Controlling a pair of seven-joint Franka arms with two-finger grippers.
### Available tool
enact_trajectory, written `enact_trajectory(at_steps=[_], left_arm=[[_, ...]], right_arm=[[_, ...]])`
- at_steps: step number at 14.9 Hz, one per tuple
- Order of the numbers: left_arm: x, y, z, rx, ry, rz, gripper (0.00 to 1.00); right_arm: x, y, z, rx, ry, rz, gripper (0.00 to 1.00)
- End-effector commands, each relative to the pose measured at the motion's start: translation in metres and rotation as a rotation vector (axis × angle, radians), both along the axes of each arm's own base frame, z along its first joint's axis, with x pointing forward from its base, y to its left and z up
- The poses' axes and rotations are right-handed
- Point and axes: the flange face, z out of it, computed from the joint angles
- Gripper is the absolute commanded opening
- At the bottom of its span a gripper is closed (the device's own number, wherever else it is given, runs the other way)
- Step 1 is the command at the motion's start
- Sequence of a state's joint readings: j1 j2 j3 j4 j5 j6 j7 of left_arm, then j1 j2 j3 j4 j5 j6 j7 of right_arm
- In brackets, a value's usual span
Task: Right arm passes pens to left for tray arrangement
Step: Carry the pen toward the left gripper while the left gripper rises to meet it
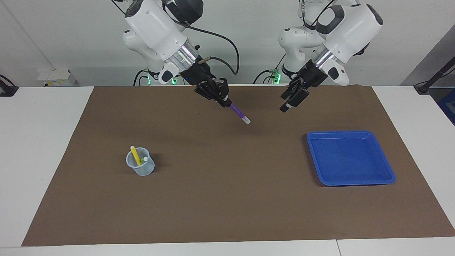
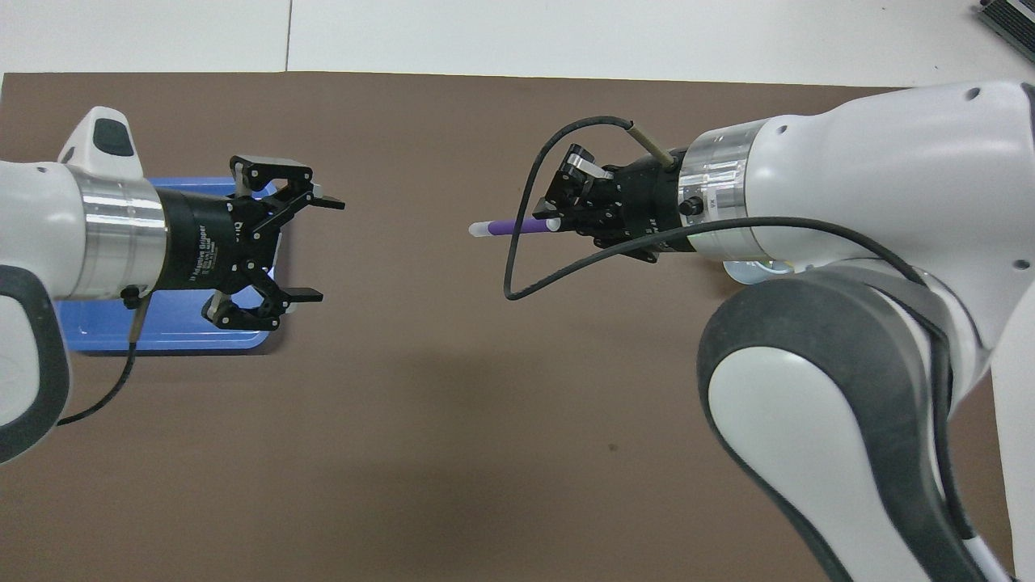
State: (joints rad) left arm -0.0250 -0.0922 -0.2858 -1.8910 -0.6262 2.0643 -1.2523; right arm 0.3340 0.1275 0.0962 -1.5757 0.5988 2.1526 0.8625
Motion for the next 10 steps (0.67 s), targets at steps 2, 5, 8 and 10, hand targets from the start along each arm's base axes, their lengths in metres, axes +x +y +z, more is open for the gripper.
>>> enact_trajectory(at_steps=[2, 5, 8, 10], left_arm=[[-0.005, -0.004, 0.003, -0.100, 0.057, 0.114, 1.00], [0.001, -0.008, 0.017, -0.129, 0.077, 0.148, 1.00], [0.009, -0.013, 0.029, -0.149, 0.102, 0.177, 1.00], [0.005, -0.024, 0.028, -0.152, 0.094, 0.170, 1.00]], right_arm=[[-0.004, 0.021, 0.001, 0.131, 0.061, -0.183, 0.00], [-0.008, 0.032, -0.001, 0.147, 0.077, -0.194, 0.00], [-0.008, 0.034, 0.000, 0.174, 0.093, -0.201, 0.00], [-0.009, 0.037, 0.001, 0.199, 0.105, -0.226, 0.00]])
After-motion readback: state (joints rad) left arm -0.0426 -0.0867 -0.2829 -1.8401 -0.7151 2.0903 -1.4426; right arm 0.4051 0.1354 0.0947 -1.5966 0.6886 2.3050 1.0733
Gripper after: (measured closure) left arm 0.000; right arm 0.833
